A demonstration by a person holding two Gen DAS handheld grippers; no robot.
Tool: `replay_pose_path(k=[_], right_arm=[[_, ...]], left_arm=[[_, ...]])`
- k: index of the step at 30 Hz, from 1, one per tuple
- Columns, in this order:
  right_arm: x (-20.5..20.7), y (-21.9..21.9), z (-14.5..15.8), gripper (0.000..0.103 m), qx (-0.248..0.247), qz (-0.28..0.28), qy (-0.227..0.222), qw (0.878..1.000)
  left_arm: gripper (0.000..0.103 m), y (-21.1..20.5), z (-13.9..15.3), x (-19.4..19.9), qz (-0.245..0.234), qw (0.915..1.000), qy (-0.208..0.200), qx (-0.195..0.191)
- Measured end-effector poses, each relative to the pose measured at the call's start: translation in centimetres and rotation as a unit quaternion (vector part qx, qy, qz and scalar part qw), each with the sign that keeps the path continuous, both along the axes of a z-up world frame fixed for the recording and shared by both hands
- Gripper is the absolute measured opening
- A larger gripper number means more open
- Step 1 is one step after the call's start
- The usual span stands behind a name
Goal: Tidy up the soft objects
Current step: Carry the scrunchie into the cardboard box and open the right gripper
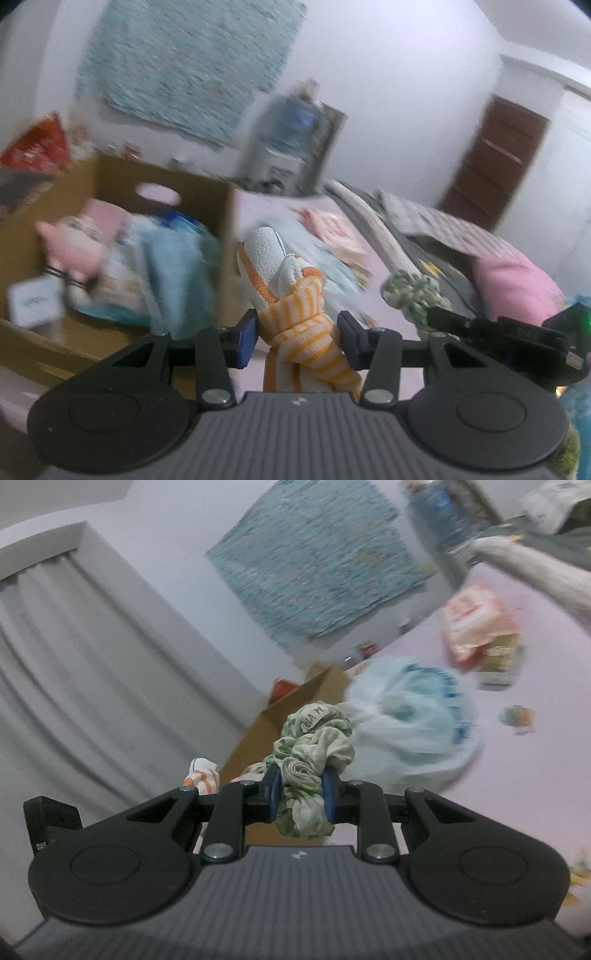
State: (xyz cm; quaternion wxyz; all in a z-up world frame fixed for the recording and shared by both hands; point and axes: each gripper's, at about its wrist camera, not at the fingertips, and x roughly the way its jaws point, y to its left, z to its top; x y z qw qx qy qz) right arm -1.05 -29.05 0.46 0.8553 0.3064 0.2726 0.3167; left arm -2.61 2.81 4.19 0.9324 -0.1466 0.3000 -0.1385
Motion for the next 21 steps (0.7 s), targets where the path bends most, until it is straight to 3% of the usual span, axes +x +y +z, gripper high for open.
replay_pose_path(k=[4,12,13,16,21], right_arm=[[2.2,3.9,1.6,0.022,0.004,0.046,-0.004,0.999],[7.0,13.7,4.3,0.022,-0.023,0.152,0.014,0.988],[7.7,15.1,4.5,0.022,-0.035,0.166,0.023,0.985],[9.7,19.5,4.5,0.022,-0.082,0.199,0.052,0.975],[12.3,24.6,3.9,0.023,-0.126,0.224,0.093,0.962]], left_arm=[[0.048,3.8,0.6,0.8,0.046,0.9989,0.003,0.012],[0.048,9.5,-2.6,5.2,0.081,0.9919,0.092,0.034],[0.048,9.9,-3.0,5.7,0.078,0.9913,0.100,0.036],[0.048,11.7,-4.0,7.0,0.054,0.9901,0.129,-0.013],[0.048,12.5,-3.8,8.5,0.044,0.9890,0.140,-0.012]])
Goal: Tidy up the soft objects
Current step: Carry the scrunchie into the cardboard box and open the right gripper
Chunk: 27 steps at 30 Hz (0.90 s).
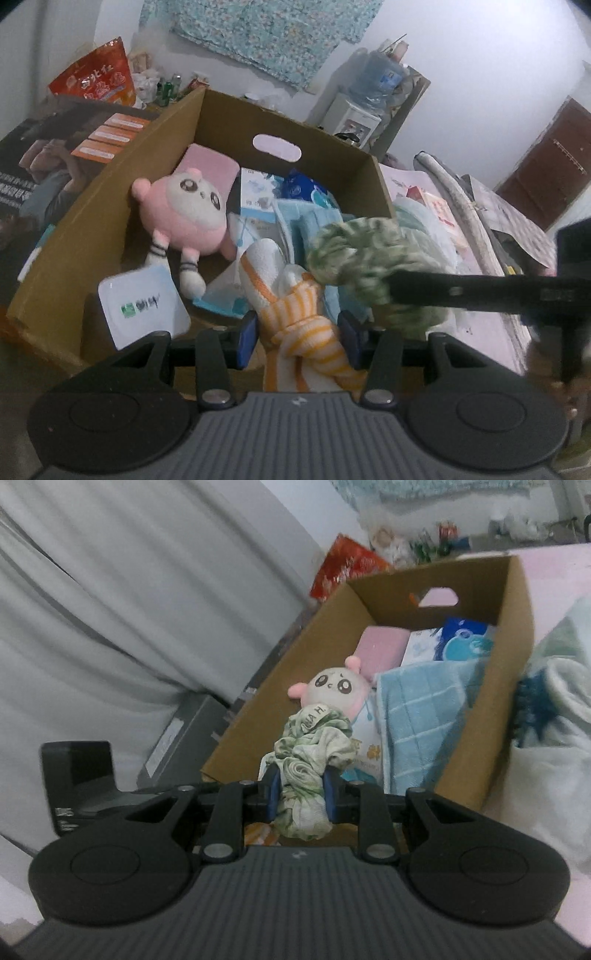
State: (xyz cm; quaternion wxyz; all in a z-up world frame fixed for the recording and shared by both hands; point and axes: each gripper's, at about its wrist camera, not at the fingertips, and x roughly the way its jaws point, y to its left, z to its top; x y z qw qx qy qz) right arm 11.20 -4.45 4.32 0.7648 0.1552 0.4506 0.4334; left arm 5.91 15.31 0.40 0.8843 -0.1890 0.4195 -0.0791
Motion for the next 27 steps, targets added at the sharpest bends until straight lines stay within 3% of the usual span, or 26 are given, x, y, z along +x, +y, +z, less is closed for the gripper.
replay_pose_path(k=[7,16,19,21,27], right_arm=[[1.2,0.8,-0.1,0.023,-0.005,-0.011,0.019,1.000],[2.9,3.0,-2.4,0.025,-0.053,0.000,0.047,0.998],[3.1,4.1,-2.9,0.026,-0.073,0.009,0.052,0.996],[3.2,4.7,-3.2,0.027,-0.085,0.015,0.056,0.995],[3.3,5.8,-3.9,0.027,-0.107,0.023,0.064,0.992]], left_arm=[[0.048,1.6,-0.9,2.5,0.006,0.9999,0.010,0.011],[0.049,1.9,-3.8,3.4,0.006,0.9976,0.040,0.056],[0.050,2.1,-3.7,3.1,0.007,0.9972,0.037,0.065],[0.058,2.1,-3.5,3.0,0.011,0.9960,0.037,0.080],[0.059,2.6,-3.3,2.3,0.012,0.9964,0.033,0.077]])
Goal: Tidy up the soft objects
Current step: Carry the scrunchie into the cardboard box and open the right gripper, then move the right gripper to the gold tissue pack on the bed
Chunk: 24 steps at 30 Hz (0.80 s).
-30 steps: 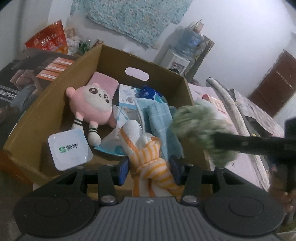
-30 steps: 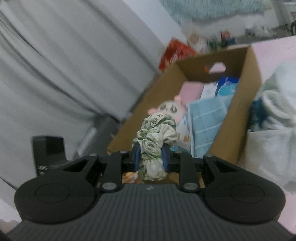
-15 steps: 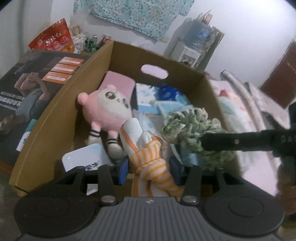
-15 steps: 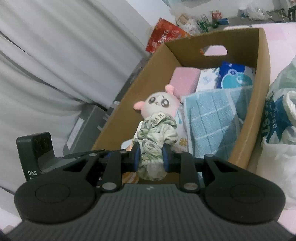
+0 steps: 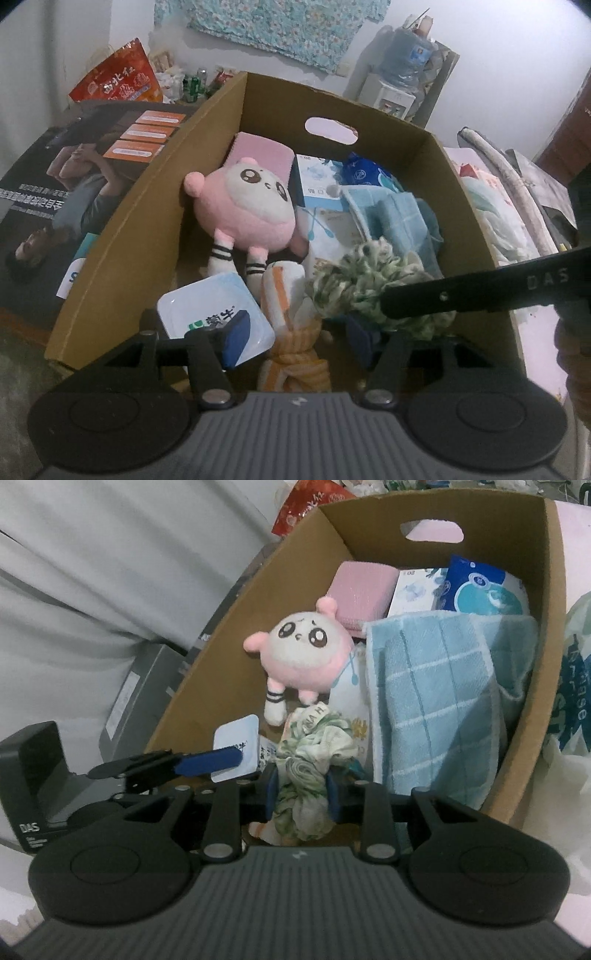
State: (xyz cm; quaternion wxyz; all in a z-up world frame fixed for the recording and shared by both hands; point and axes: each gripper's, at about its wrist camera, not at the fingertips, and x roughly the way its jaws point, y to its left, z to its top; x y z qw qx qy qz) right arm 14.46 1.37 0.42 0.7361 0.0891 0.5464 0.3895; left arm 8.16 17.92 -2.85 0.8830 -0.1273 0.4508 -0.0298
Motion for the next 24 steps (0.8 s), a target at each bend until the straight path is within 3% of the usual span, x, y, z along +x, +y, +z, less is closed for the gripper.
replay_pose_path(k=[6,9,11,13,24], right_arm=[[-0.2,0.9,-0.7,0.029,-0.026,0.013,0.009,1.000],[-0.5,1.3,-0.9,0.036,-0.032,0.028,0.014,0.999],[-0.7,1.6,-0.9,0.049,-0.032,0.036,0.013,0.999],[-1.0,1.8,-0.7,0.053,-0.032,0.041,0.008,0.999],[-1.9,0.4,0.3,0.055,-0.002,0.046,0.007,0.999]], left_arm=[[0.059,0.6,0.9,-1.0,0.009,0.9998,-0.016,0.000],[0.060,0.8,1.5,-1.4,0.016,0.9996,-0.025,0.004],[0.060,1.0,1.7,-1.6,0.020,0.9994,-0.027,0.004],[0.061,1.1,1.8,-1.7,0.023,0.9993,-0.028,0.004],[0.064,0.2,2.4,-2.4,0.024,0.9992,-0.031,0.006]])
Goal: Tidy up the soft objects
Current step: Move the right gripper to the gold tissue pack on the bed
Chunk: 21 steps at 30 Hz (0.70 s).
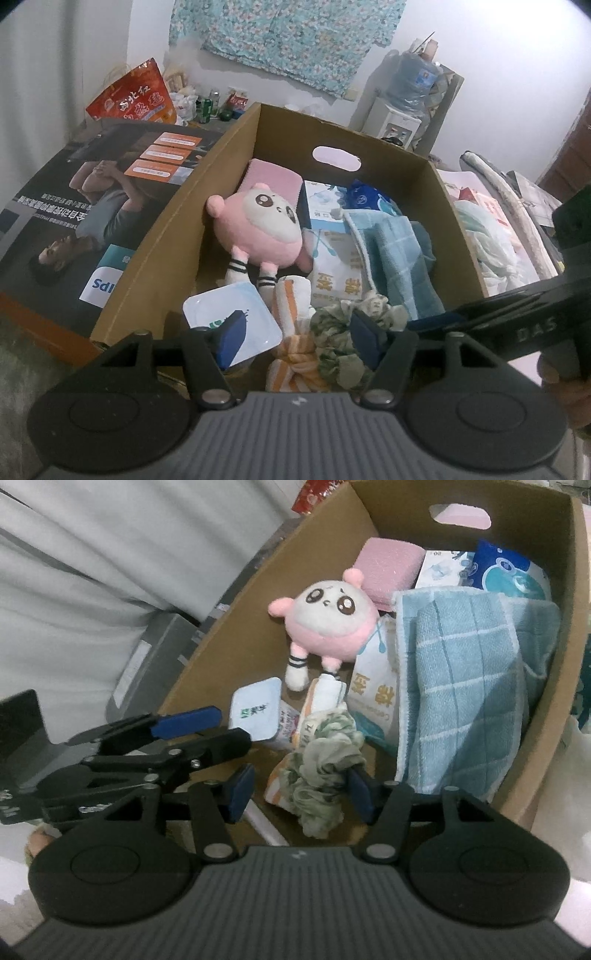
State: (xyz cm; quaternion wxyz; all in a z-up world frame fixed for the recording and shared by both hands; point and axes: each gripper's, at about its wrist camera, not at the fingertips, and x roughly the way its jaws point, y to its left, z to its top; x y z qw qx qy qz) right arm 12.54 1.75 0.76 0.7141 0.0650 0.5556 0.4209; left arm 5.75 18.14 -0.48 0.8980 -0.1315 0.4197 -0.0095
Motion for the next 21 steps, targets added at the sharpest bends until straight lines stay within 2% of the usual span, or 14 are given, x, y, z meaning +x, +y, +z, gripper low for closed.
replay_pose_path(k=[6,8,11,15,19,21], right_arm=[[-0.8,-3.5,2.0,0.054,0.055,-0.022,-0.007,0.998],[-1.0,-5.2,2.7,0.051,0.075,-0.035,-0.010,0.997],[-1.4,-8.3,3.6,0.047,0.107,-0.062,-0.017,0.992],[-1.8,-13.2,4.6,0.046,0.144,-0.109,-0.034,0.983],[-2.8,-18.1,4.7,0.048,0.152,-0.160,-0.061,0.974],[-3.3,-20.8,4.6,0.049,0.143,-0.187,-0.078,0.969]], left_arm=[[0.064,-1.5,0.2,0.1,-0.012,0.9999,0.001,0.005],[0.064,-2.1,0.3,0.3,-0.020,0.9998,0.000,0.007],[0.062,-3.3,0.3,0.7,-0.036,0.9993,-0.001,0.008],[0.060,-5.0,0.2,1.4,-0.057,0.9984,0.001,0.009],[0.061,-6.4,0.2,1.9,-0.070,0.9975,0.000,0.005],[0.064,-7.0,0.3,2.1,-0.073,0.9973,0.003,-0.001]])
